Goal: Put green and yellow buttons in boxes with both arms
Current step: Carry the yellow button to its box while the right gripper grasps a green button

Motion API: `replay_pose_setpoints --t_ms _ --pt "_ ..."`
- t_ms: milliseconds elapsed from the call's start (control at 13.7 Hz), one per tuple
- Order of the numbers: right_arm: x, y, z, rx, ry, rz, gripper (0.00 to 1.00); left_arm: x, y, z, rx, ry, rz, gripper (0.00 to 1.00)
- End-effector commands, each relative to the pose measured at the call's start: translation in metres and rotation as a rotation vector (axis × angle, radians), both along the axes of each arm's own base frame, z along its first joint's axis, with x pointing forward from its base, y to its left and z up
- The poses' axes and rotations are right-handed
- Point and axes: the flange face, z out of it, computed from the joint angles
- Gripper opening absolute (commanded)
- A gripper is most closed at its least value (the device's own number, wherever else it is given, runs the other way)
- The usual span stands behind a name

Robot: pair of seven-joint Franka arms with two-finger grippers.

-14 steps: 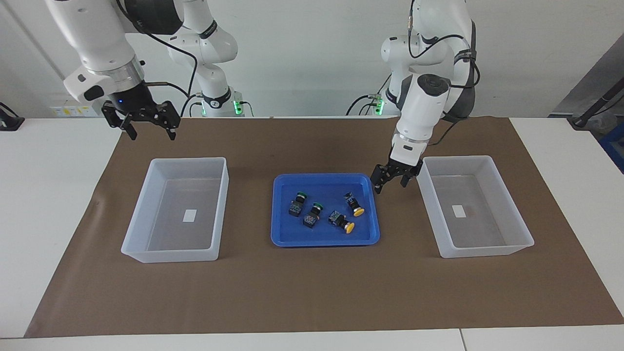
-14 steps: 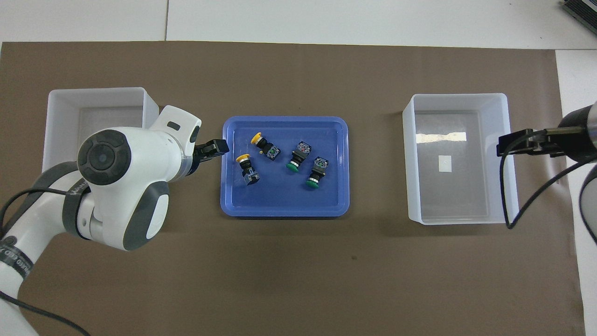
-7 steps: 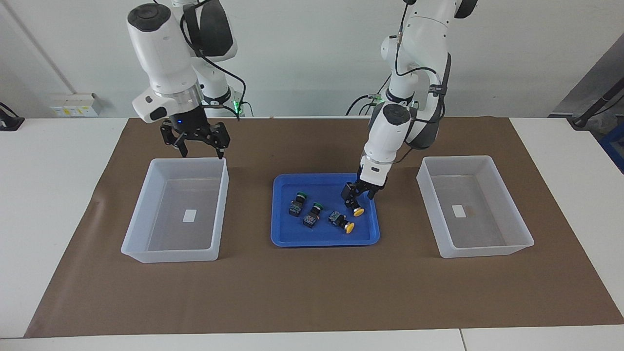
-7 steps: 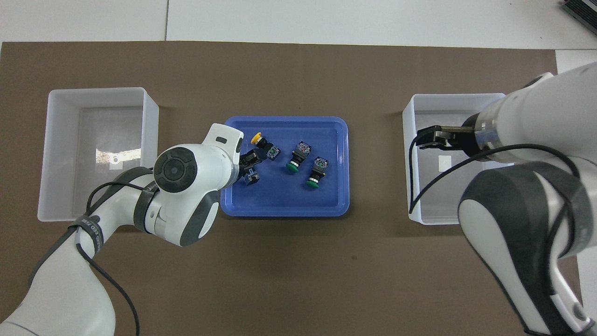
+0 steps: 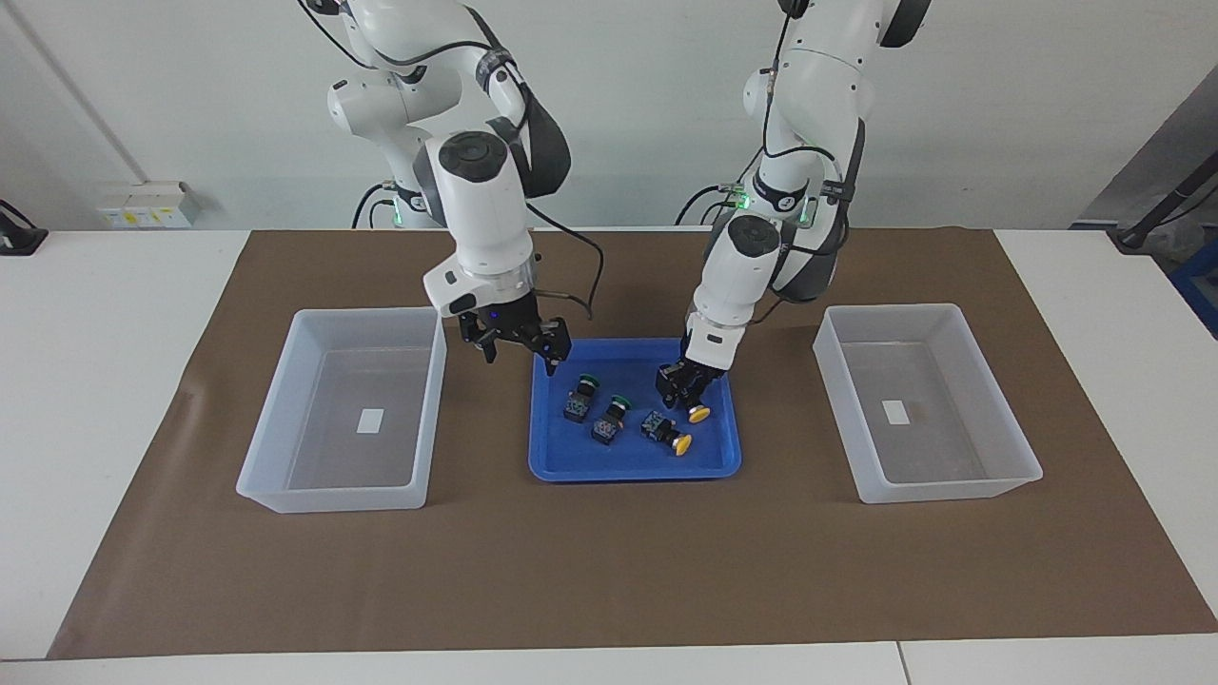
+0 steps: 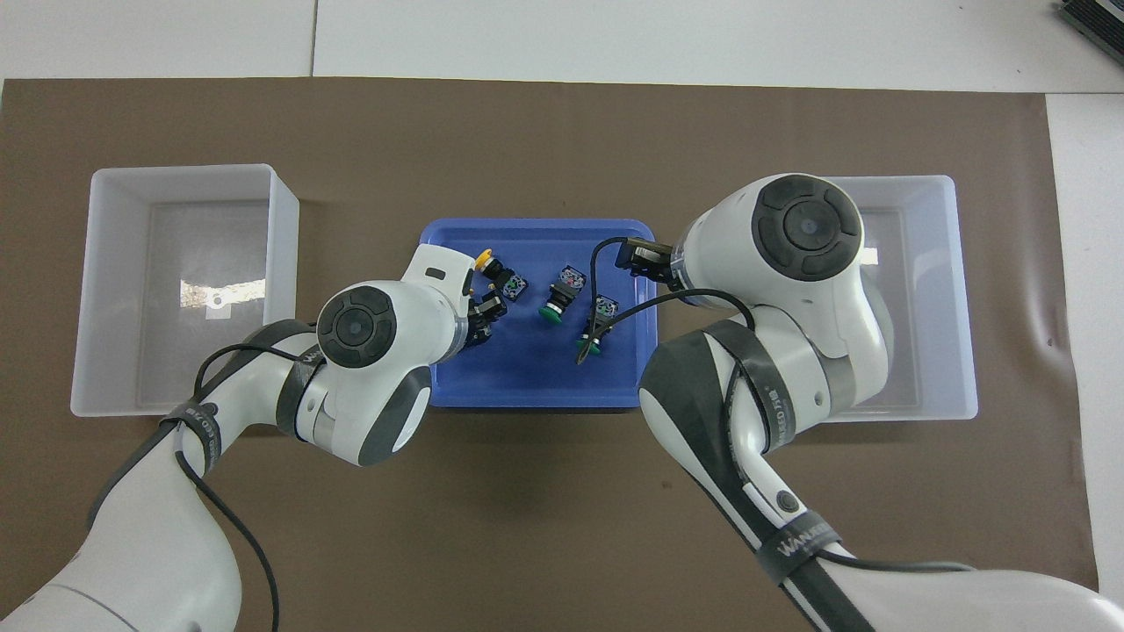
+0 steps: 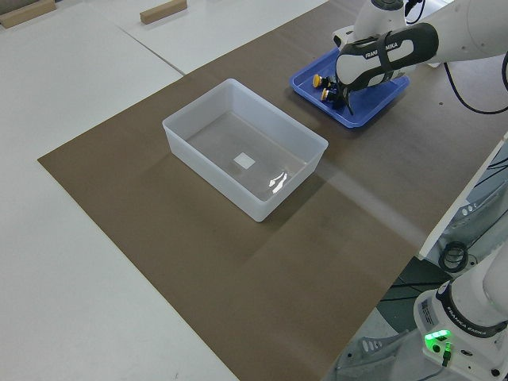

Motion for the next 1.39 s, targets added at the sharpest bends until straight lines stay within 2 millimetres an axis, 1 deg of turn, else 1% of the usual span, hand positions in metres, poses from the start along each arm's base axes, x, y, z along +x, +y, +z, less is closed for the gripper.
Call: replay_pose_setpoints --t_ms 0,73,146,220,293,366,512,585,659,732,805,878,951,1098,1171,1244,1317 --pt "-0.004 -0.001 -0.028 0.083 0.023 -0.081 1.00 0.004 0.007 0.005 0.013 0.003 0.022 0.19" --pt "-0.016 0.007 -0.045 0.084 0.031 -0.076 1.00 0.006 0.008 0.008 0.021 0.016 0.024 0.04" --pt "-0.024 0.009 -0.057 0.085 0.026 -0.073 1.00 0.009 0.010 0.012 0.027 0.025 0.026 0.00" --pt "-0.032 0.021 -0.063 0.087 0.019 -0.051 1.00 0.014 0.013 0.019 0.032 0.029 0.028 0.00" --pt "-0.037 0.028 -0.065 0.086 0.019 -0.038 1.00 0.022 0.021 0.029 0.038 0.033 0.038 0.00" --pt "-0.038 0.029 -0.069 0.084 0.025 -0.035 1.00 0.035 0.035 0.046 0.047 0.043 0.058 0.00" --pt "-0.048 0.033 -0.082 0.071 0.044 -0.018 1.00 0.061 0.062 0.094 0.071 0.085 0.098 0.00" --pt "-0.054 0.038 -0.088 0.071 0.037 -0.005 0.92 0.076 0.087 0.117 0.082 0.100 0.100 0.00" --pt "-0.055 0.038 -0.094 0.080 0.013 -0.010 0.87 0.087 0.111 0.135 0.096 0.111 0.059 0.00" --pt "-0.055 0.040 -0.101 0.081 0.004 -0.010 0.84 0.097 0.146 0.149 0.109 0.126 0.003 0.00" --pt "-0.057 0.045 -0.106 0.080 0.004 -0.005 0.81 0.103 0.177 0.155 0.115 0.135 -0.063 0.00" --pt "-0.056 0.047 -0.107 0.084 -0.007 -0.003 0.81 0.107 0.201 0.156 0.120 0.132 -0.126 0.00" --pt "-0.058 0.050 -0.111 0.082 -0.005 0.003 0.81 0.109 0.224 0.153 0.124 0.129 -0.172 0.00" --pt "-0.062 0.060 -0.124 0.075 0.003 0.015 0.79 0.111 0.271 0.151 0.129 0.111 -0.238 0.00" --pt "-0.065 0.067 -0.130 0.078 -0.011 0.027 0.77 0.109 0.286 0.146 0.135 0.104 -0.268 0.00" --pt "-0.064 0.068 -0.136 0.078 -0.014 0.027 0.77 0.102 0.300 0.132 0.146 0.080 -0.296 0.00" --pt "-0.064 0.068 -0.138 0.075 -0.013 0.034 0.70 0.092 0.314 0.114 0.162 0.041 -0.316 0.00"
